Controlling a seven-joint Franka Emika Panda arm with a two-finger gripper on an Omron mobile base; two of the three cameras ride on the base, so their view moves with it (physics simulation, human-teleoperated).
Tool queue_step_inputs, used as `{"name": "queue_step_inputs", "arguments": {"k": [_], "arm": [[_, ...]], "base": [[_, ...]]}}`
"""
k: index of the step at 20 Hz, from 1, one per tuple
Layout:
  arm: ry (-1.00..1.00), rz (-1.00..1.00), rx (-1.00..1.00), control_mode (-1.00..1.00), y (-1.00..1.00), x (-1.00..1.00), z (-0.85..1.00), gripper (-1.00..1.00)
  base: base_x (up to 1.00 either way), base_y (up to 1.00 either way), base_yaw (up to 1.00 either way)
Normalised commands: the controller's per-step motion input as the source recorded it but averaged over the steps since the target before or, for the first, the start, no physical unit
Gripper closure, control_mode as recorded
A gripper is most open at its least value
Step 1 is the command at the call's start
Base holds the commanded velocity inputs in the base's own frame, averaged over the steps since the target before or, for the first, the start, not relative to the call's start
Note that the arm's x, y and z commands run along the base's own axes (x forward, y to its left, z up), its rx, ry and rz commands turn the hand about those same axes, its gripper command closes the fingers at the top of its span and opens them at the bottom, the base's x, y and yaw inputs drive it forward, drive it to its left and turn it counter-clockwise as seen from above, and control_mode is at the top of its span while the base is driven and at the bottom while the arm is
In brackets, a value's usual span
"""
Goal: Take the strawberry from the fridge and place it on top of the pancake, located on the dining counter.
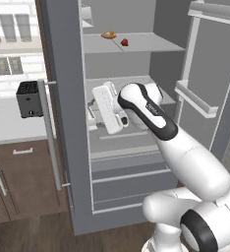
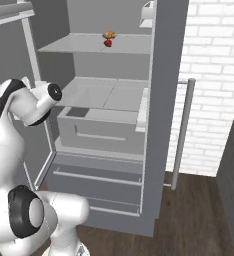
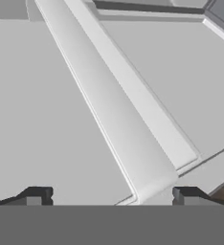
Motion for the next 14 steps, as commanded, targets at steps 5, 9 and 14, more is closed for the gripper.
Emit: {"name": "queue_step_inputs", "arguments": {"k": [5, 9, 14], "arm": [[-0.07, -0.08, -0.04, -1.00, -0.74, -0.41, 0.05, -1.00], [-0.02, -0.12, -0.14, -1.00, -1.00, -0.26, 0.16, -1.00], [0.00, -0.09, -0.46, -1.00, -0.95, 0.00, 0.19, -1.00]], "base": [[0.00, 0.00, 0.00], [0.00, 0.00, 0.00], [0.00, 0.00, 0.00]]}}
